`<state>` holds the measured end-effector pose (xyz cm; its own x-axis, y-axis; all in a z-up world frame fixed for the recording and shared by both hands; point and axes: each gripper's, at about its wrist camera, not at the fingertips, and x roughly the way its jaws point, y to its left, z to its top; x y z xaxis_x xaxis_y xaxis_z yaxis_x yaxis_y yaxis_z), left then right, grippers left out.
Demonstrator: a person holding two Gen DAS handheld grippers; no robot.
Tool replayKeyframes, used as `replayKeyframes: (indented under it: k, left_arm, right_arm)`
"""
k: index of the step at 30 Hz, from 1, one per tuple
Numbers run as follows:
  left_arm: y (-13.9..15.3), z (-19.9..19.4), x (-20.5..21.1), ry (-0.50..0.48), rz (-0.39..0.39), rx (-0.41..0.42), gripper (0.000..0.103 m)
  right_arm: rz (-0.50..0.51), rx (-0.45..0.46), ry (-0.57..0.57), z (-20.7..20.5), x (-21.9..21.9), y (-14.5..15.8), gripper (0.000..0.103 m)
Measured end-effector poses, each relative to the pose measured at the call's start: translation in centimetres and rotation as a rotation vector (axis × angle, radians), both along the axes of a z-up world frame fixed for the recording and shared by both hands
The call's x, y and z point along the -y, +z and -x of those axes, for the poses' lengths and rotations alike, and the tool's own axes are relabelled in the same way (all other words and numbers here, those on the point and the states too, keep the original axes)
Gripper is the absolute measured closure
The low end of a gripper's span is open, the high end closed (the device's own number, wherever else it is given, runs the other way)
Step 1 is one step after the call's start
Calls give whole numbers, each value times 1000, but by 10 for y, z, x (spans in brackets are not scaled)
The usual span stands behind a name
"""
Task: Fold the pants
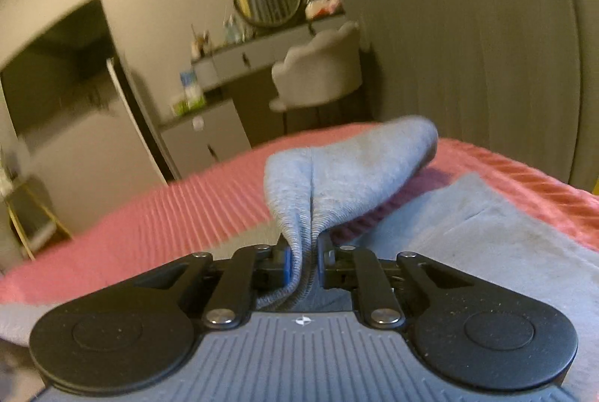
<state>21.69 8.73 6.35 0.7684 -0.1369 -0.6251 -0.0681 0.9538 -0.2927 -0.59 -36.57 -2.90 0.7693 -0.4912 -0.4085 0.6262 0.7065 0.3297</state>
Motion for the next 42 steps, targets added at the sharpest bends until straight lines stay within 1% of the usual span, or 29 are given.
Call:
replayKeyframes:
  k: [3,5,7,9,10,11,13,14,15,16,17,18,19,20,23,25,26,27,31,32,34,35,36,37,38,39,40,41,42]
  left_arm:
    - [5,54,-11,-8,25,43,96]
    - [-4,94,-18,-3,40,34,96]
    - [-17,125,-20,-1,20,21,95]
    - [-39,147,-21,-15,-15,-22,95]
    - [-53,150,-22,-18,-18,-64,93]
    - [-68,148,-25,-10,-18,-126,91]
    - [-87,141,-40,28,29,-218,85]
    - [-91,137,-47,57,49,-238,83]
    - [-93,135,-55,91,74,-232,77]
    - [-93,132,-64,116,91,-219,62]
    - [-93,128,-72,152,93,-214,54]
    - [-93,125,-80,193,90,-213,49]
    - [-93,122,-87,226,89,-207,49]
    - [-93,118,-93,242,94,-203,49]
    - [-90,122,-104,305,78,-194,48]
    - [-88,124,-110,346,63,-173,40]
    - [-90,125,-113,359,55,-165,39]
    - [-90,130,-119,364,54,-163,38]
    - [-97,110,-121,341,72,-188,38]
    - [-98,111,-121,332,69,-183,39]
    - [-97,107,-115,320,58,-184,39]
    - [-97,105,-112,318,50,-184,40]
    - [-98,106,-111,315,43,-182,40]
    - [-99,104,-109,313,33,-186,44]
    - [-100,102,-108,317,19,-191,51]
    - [-101,101,-107,322,-3,-195,69]
    - [-101,102,-106,327,-24,-195,78]
    - [-100,104,-107,329,-25,-190,80]
    - [-98,106,-110,330,-11,-180,85]
  right_arm:
    - [-53,59,-25,34,-1,17,91]
    - [-100,81,-50,56,0,25,91]
    - [-127,77,-75,72,-2,28,91]
    - [-108,7,-105,86,-10,22,91]
    - [-98,-45,-125,91,-14,14,90]
    - [-107,-106,-156,93,-15,4,90]
    - [-185,-228,-205,92,-9,-18,86]
    - [-202,-268,-245,92,-6,-23,83]
    - [-179,-277,-259,93,-5,-23,77]
    - [-141,-272,-256,93,-6,-20,62]
    - [-96,-269,-271,92,-9,-16,54]
    - [-48,-265,-285,92,-12,-14,41]
    - [0,-265,-284,89,-16,-13,38]
    - [31,-276,-280,84,-18,-14,35]
    - [86,-334,-232,68,-20,-24,35]
    - [126,-385,-204,57,-26,-31,35]
    - [157,-411,-195,52,-29,-33,35]
    - [188,-428,-186,49,-34,-33,35]
    - [305,-443,-148,37,-43,-36,35]
    - [335,-457,-139,32,-43,-37,35]
    - [369,-484,-133,26,-42,-40,43]
    - [368,-491,-129,23,-41,-41,54]
    - [365,-497,-124,20,-40,-43,62]
    - [366,-504,-121,18,-39,-44,66]
    - [366,-517,-119,16,-38,-46,73]
    - [361,-520,-119,15,-36,-47,99]
    - [342,-505,-127,17,-32,-47,98]
    - [308,-448,-148,24,-27,-42,98]
    - [261,-371,-192,36,-19,-34,98]
